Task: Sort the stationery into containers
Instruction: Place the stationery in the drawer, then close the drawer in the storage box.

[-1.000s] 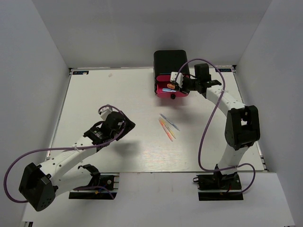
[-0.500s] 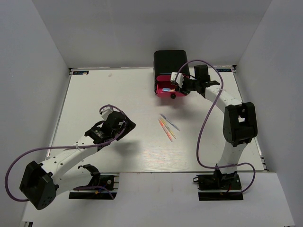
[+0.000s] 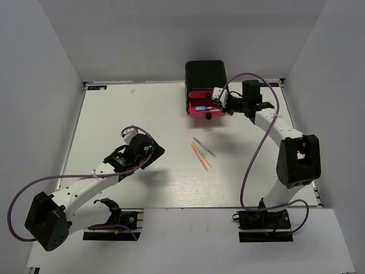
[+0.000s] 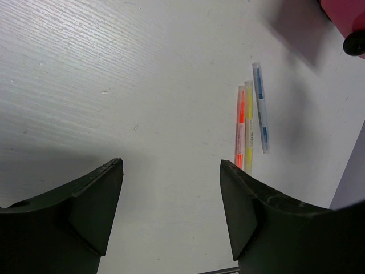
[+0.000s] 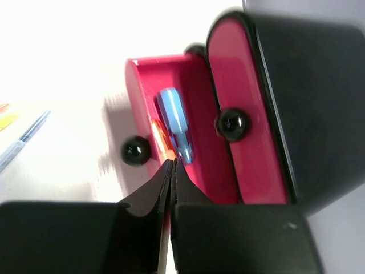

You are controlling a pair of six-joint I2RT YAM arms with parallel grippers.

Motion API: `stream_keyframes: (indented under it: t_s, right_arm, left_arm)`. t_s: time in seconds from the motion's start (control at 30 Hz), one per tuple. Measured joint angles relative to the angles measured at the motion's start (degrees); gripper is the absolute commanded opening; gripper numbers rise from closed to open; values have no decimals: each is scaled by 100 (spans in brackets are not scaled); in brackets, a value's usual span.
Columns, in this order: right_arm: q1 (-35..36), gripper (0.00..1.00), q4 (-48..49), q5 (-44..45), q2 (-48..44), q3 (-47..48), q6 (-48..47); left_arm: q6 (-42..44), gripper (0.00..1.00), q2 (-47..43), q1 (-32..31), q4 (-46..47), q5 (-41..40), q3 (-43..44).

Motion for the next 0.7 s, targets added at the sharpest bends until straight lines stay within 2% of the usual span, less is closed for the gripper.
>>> stream_keyframes:
  t_s: [0.13, 0.3, 0.47, 0.7]
  right_arm:
    - [-2, 0, -304, -343, -247, -48, -363]
    - [15, 0, -990, -426, -33, -48, -953]
    - [15, 0, -1390, -225, 385, -13, -1340]
    - [26, 0, -1292, 271, 660, 79, -1434]
  left_arm:
    - [2, 78, 39, 0, 24, 31, 0]
    - [4, 78, 44, 0, 24, 35, 0]
    - [4, 78, 26, 0, 24, 35, 0]
    - [9, 78, 17, 0, 24, 35, 0]
